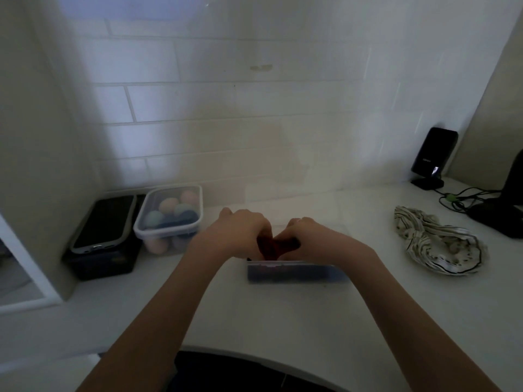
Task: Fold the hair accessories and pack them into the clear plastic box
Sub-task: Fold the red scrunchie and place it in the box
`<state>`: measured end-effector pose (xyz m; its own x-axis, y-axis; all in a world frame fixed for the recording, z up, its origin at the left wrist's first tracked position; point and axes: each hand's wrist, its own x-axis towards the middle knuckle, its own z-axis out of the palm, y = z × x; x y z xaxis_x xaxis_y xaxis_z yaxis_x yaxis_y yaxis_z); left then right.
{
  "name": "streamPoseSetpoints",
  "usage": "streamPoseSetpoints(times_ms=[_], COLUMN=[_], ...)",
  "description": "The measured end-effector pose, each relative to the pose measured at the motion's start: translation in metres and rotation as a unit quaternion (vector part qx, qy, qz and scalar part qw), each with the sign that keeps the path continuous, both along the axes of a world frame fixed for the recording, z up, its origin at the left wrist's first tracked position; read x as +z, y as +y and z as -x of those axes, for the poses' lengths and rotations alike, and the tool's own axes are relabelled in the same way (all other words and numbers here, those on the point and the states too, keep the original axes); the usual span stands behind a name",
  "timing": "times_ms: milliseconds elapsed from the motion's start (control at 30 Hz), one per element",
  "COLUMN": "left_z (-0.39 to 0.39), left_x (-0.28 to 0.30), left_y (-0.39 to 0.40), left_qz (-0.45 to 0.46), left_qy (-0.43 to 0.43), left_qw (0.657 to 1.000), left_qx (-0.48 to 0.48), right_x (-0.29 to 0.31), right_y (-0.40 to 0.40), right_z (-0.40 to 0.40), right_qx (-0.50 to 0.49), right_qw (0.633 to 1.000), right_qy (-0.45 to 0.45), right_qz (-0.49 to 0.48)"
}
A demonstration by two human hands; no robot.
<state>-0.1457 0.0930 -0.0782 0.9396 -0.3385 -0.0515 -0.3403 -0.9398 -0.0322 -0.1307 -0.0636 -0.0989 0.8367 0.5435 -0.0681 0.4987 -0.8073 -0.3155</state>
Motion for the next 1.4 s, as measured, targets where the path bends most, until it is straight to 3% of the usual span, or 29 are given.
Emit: streamPoseSetpoints(times_ms=[133, 433, 667, 933, 1167, 1300, 1400], left_z=[-0.005, -0.010, -0.016, -0.017, -0.003, 0.005, 0.010], left_x=[0.000, -0.004, 0.001, -0.004, -0.002, 0.000, -0.002], left_y=[-0.002, -0.009, -0.014, -0.010, 0.009, 0.026, 0.028], left_qz=[-0.011, -0.081, -0.082, -0.082, 0.116, 0.180, 0.281], left_qy=[0.054, 0.073, 0.121, 0.123, 0.103, 0.053, -0.012], left_qw=[0.998, 0.993, 0.989, 0.989, 0.988, 0.981, 0.959], left_qx=[0.033, 0.055, -0.015, -0.004, -0.022, -0.048, -0.043], right_x=[0.007, 0.026, 0.021, 0.018, 0.019, 0.019, 0.025], right_y=[0.006, 0.027, 0.027, 0.023, 0.013, 0.003, -0.007], right_z=[0.001, -0.005, -0.008, -0.002, 0.000, -0.001, 0.001], right_qx=[-0.009, 0.002, -0.001, -0.013, -0.028, -0.027, -0.032], right_qw=[0.996, 0.971, 0.969, 0.979, 0.989, 0.997, 0.995], right_qy=[0.008, 0.072, 0.067, 0.077, 0.014, 0.045, 0.088], right_qz=[0.086, 0.228, 0.238, 0.188, 0.147, 0.059, -0.019])
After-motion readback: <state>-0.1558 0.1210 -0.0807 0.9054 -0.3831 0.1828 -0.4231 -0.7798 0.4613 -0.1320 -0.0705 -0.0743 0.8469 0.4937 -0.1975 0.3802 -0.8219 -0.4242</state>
